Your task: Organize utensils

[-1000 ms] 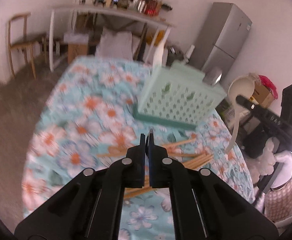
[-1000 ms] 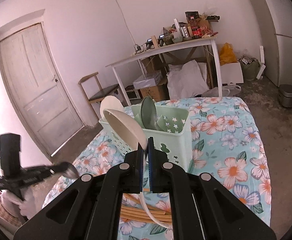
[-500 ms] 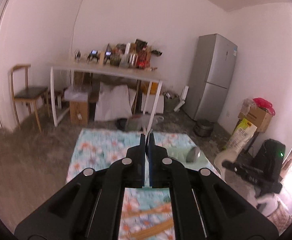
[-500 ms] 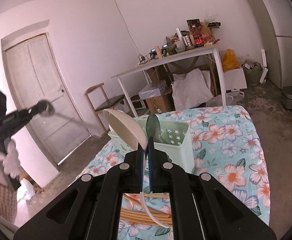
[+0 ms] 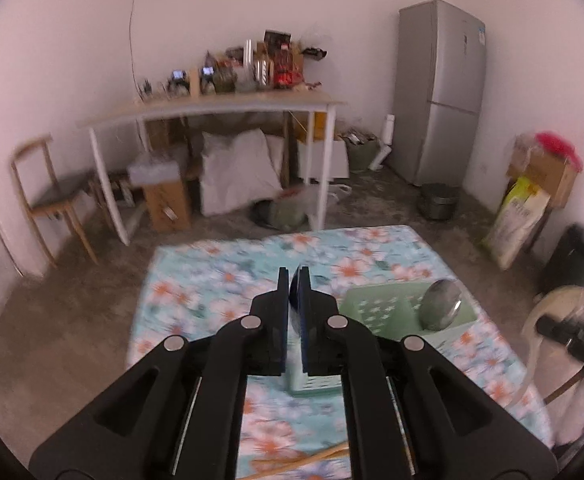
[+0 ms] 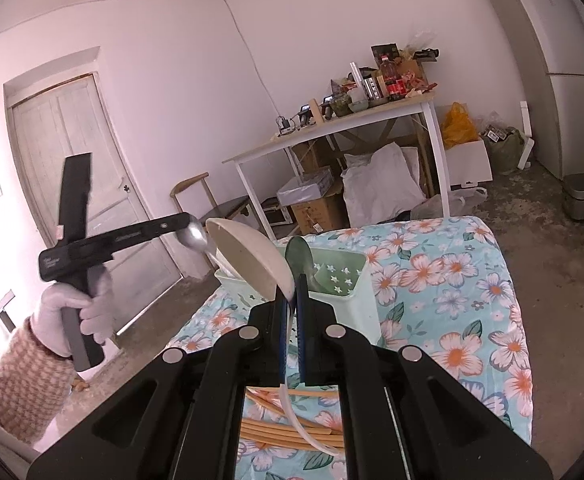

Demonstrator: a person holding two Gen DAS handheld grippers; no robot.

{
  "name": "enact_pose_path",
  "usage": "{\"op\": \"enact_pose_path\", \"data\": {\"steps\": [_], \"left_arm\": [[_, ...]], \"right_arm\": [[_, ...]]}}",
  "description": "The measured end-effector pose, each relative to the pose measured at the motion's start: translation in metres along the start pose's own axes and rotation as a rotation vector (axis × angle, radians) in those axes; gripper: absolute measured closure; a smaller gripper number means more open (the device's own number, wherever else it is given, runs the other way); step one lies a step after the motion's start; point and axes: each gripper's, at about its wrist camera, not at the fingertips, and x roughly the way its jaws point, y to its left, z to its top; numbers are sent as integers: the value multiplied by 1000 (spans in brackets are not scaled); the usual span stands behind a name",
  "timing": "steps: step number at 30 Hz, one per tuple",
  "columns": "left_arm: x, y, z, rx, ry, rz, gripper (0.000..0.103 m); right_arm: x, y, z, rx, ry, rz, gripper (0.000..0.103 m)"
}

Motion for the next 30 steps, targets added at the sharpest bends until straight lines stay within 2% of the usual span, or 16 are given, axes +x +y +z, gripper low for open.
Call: {"op": "enact_pose_path", "data": {"steps": [1, 3, 5, 12, 18, 24, 26, 30], "left_arm": [[1, 3, 0, -43, -7, -42, 97], [3, 11, -1, -102, -13, -89, 83], [-1, 20, -1, -162, -43, -118, 78], [-22, 48, -15, -251, -122, -112, 63], [-47, 68, -59, -259, -116, -36, 49], [-67, 79, -117, -253, -66, 100, 36], [-73, 78, -130, -245, -58, 124, 32], [-78, 75, -152, -225, -34, 148, 29]], "right_arm": [[1, -2, 0, 2, 3, -3, 99], [2, -2, -1, 5, 6, -6, 99], [2, -4, 0, 6, 5, -8, 99], [2, -7, 14, 20, -21, 18, 99], [0, -3, 43, 15, -76, 80, 99], [2, 4, 78, 5, -144, 147, 99], [6, 6, 87, 0, -161, 156, 99], [19, 5, 100, 4, -189, 167, 99]]}}
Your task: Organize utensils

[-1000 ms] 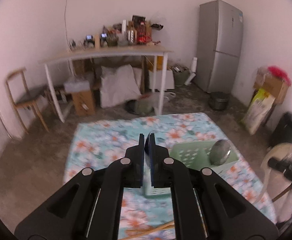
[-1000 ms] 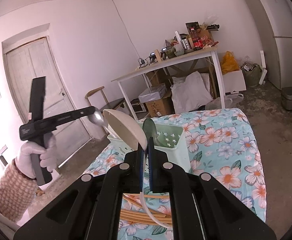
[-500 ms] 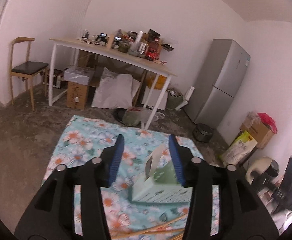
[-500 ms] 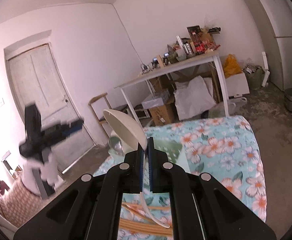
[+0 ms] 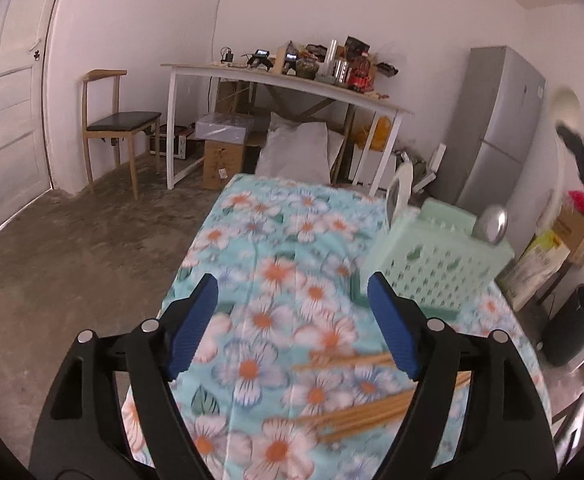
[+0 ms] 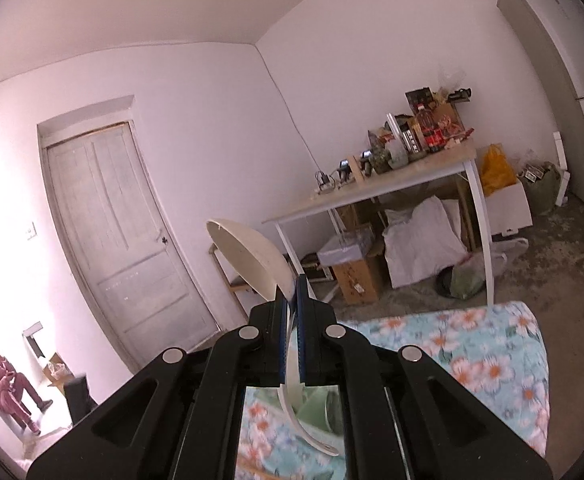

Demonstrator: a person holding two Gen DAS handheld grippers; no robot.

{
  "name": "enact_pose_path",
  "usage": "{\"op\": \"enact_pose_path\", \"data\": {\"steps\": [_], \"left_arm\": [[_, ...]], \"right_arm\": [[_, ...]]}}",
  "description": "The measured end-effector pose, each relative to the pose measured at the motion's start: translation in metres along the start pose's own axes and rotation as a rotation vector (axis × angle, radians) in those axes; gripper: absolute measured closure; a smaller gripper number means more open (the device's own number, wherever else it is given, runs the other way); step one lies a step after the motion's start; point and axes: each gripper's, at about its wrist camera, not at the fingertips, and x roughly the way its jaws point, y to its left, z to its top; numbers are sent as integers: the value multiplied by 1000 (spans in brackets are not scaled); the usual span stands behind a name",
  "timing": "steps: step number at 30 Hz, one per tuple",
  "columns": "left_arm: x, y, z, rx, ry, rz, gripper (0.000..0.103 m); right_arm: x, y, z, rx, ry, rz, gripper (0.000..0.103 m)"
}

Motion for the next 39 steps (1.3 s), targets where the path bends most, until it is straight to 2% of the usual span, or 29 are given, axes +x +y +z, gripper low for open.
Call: {"op": "enact_pose_path", "data": {"steps": [3, 7, 10, 13, 14, 15, 16, 20, 23, 27, 30, 34, 39], "left_arm": [[-2, -4, -10, 11, 15, 4, 29], [-1, -9, -20, 32, 26, 3, 29], [-2, -15, -25, 42, 24, 0, 29], [-1, -15, -27, 43, 31, -7, 29], [0, -14, -27, 42, 34, -8, 29], [1, -14, -27, 41, 38, -9, 29], [2, -13, -27, 40, 43, -11, 29], [4, -13, -27, 40, 57, -29, 29], [4, -15, -28, 41, 56, -39, 29], [3, -19, -30, 58, 57, -48, 29], [2, -19, -33, 61, 66, -62, 28], [1, -18, -37, 52, 79, -71, 28], [0, -18, -43, 58, 102, -71, 27]], "right_arm": [[14, -5, -2, 1, -14, 3, 99], [35, -22, -26, -17, -27, -35, 98], [54, -40, -52, -4, 45, -130, 96], [56, -55, -68, 62, 110, -166, 92], [51, -56, -70, 74, 107, -165, 81], [45, -56, -71, 74, 94, -173, 64], [40, -55, -71, 69, 80, -183, 59], [19, -49, -63, 67, 39, -203, 47], [2, -45, -56, 83, 8, -189, 45], [-19, -37, -55, 76, -2, -194, 35], [-31, -28, -65, 53, 45, -217, 30], [-39, -19, -89, 17, 157, -270, 25], [-33, -8, -136, -26, 384, -371, 22]]}}
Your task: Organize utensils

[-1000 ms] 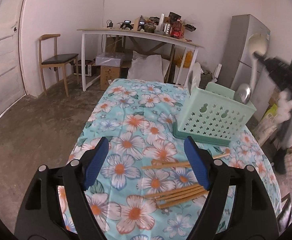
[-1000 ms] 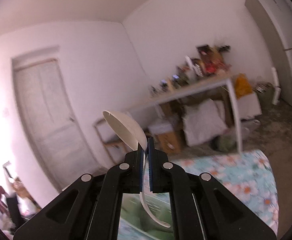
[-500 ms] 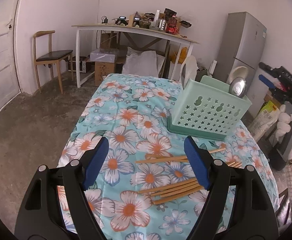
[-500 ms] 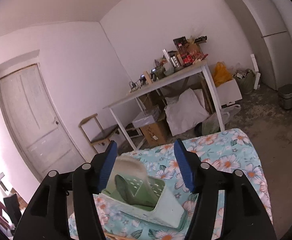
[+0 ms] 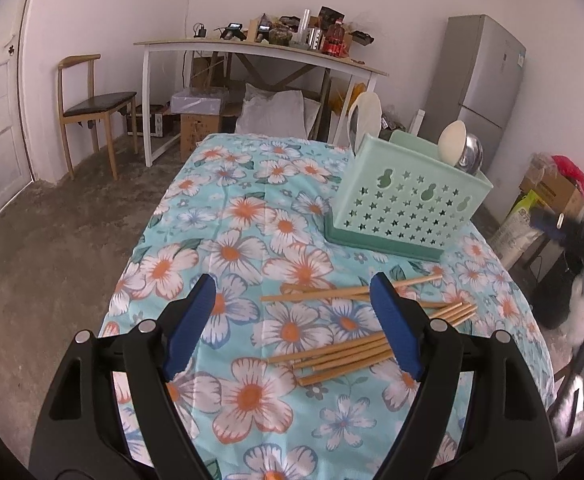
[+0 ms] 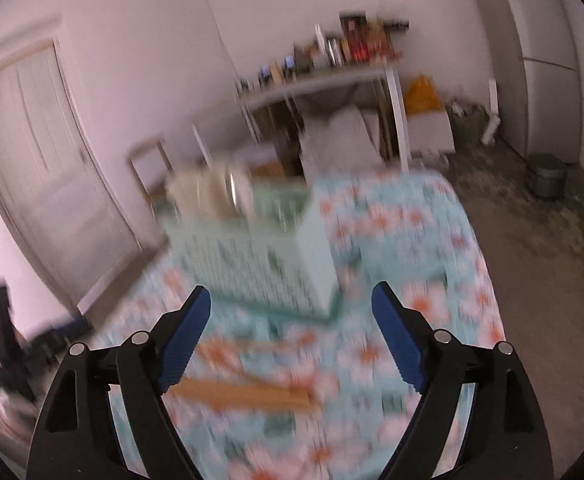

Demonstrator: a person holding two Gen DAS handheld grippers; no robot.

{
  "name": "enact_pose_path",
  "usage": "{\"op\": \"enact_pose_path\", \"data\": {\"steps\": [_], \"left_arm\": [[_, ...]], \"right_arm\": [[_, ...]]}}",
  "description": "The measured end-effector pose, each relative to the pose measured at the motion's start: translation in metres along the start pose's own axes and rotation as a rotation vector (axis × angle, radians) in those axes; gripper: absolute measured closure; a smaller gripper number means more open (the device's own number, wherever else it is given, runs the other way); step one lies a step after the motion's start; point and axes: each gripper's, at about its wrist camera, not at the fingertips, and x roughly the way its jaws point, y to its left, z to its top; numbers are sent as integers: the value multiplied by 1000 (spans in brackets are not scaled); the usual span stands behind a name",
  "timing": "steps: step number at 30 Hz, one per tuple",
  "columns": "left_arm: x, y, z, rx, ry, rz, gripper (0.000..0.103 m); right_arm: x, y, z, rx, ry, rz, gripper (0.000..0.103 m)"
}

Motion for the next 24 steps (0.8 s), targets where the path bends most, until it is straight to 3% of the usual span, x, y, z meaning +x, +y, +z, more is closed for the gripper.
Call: {"op": "enact_pose_path", "data": {"steps": [4, 11, 13, 17, 24], "left_arm": [[1, -1, -7, 10, 28, 15, 27], [6, 4, -23, 15, 87, 68, 27], [6, 5, -28, 11, 101, 75, 27], [9, 9, -37, 2, 124, 85, 27], [23, 18, -50, -28, 153, 97, 27]], "right_arm": [[21, 14, -36, -52, 164, -64, 21], [47, 12, -88, -40, 343, -157, 21], [52, 11, -96, -48, 361, -184, 20], [56, 16, -101, -79, 368, -223, 6], [46, 10, -107, -78, 340, -215, 6]]}}
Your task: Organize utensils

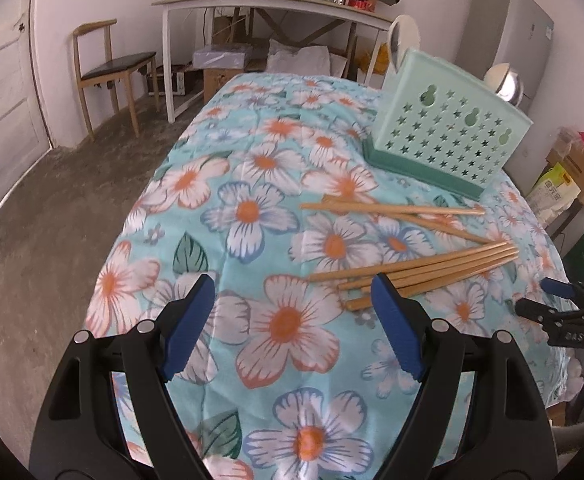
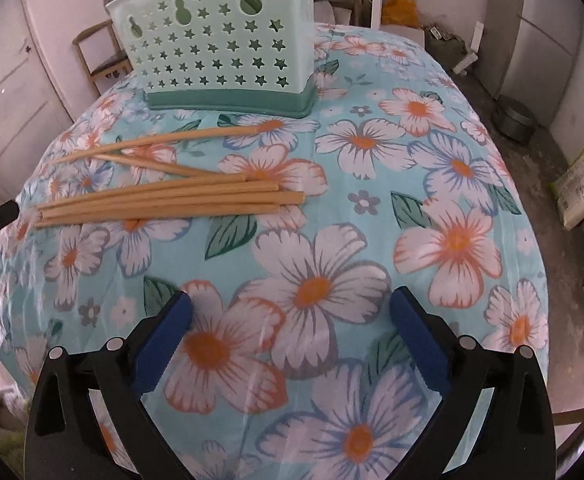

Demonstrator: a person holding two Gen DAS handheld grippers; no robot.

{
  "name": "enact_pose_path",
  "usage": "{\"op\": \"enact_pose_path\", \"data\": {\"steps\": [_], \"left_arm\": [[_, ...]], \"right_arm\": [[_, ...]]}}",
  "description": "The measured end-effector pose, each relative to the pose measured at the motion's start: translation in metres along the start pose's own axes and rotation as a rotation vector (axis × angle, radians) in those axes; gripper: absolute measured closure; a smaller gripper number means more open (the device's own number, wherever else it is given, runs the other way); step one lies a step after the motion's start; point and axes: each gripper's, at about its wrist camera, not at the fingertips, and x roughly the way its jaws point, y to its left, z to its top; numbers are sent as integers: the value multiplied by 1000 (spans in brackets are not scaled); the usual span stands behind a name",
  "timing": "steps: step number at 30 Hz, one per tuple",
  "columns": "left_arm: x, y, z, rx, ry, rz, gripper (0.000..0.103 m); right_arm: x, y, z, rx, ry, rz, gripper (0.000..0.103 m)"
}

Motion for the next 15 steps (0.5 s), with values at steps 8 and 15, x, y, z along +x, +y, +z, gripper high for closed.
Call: {"op": "enact_pose_path", "data": {"steps": [8, 15], "left_arm": [[10, 9, -9, -34, 24, 2, 27], [10, 14, -14, -49, 19, 8, 26]], "right_arm": [[-32, 37, 30, -53, -184, 10, 7], [12, 63, 54, -75, -174, -26, 7]]}}
